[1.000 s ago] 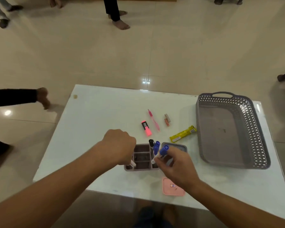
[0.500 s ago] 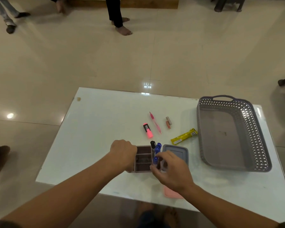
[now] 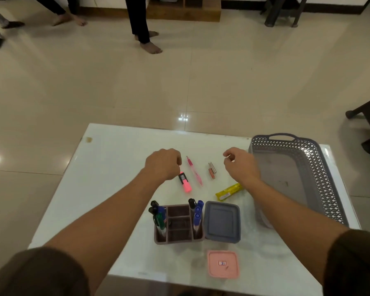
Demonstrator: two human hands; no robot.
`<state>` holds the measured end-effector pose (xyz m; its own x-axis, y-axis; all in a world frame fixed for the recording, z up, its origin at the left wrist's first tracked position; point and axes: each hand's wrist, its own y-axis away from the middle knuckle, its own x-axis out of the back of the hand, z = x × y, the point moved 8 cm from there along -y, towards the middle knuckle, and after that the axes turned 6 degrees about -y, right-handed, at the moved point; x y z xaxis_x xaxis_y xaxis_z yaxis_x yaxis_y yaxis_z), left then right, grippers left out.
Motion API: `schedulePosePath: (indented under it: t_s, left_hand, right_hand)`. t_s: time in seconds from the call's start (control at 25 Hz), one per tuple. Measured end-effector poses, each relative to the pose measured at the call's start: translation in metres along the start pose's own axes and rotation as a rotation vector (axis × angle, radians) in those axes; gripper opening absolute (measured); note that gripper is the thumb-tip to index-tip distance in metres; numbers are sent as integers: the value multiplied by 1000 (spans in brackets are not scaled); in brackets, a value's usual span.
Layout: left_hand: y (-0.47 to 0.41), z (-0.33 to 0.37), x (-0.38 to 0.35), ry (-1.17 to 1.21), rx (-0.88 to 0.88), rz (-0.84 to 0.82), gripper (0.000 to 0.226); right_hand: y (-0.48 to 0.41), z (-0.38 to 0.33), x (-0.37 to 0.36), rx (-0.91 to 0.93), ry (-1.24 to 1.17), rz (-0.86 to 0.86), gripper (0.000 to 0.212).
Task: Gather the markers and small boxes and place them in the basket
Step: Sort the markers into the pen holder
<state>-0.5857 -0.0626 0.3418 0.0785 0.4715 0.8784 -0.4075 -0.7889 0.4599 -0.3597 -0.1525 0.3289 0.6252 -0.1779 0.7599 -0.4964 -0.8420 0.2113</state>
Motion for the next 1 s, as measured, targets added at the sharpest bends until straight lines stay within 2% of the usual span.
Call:
schedulePosePath:
  t_s: [0.08, 0.16, 0.32, 0.56, 0.76, 0.92, 1.0]
  left_hand:
    - [-22, 20, -32, -123, -26, -43, 23]
    - [-39, 24, -58, -106, 51, -69, 19]
    - [-64, 10, -101, 80, 260, -203, 26]
    - [-69, 6, -120, 164, 307, -245, 11]
    - [-55, 3, -53, 185, 191, -303, 23]
    - [-12, 6, -2, 11, -21, -444, 32]
    - [17, 7, 7, -104, -69, -488, 30]
  right_hand:
    - [-12, 11, -29, 5, 192, -140, 20]
    - [-12, 6, -63, 50, 253, -216, 21]
    - [-17, -11, -122, 86, 341, -267, 30]
    - [-15, -1, -141, 76, 394, -320, 19]
    - [-3, -15, -79, 64, 226, -312, 22]
    - [23, -58, -27, 201, 208, -411, 15]
    - [40, -86, -9, 274, 230, -449, 17]
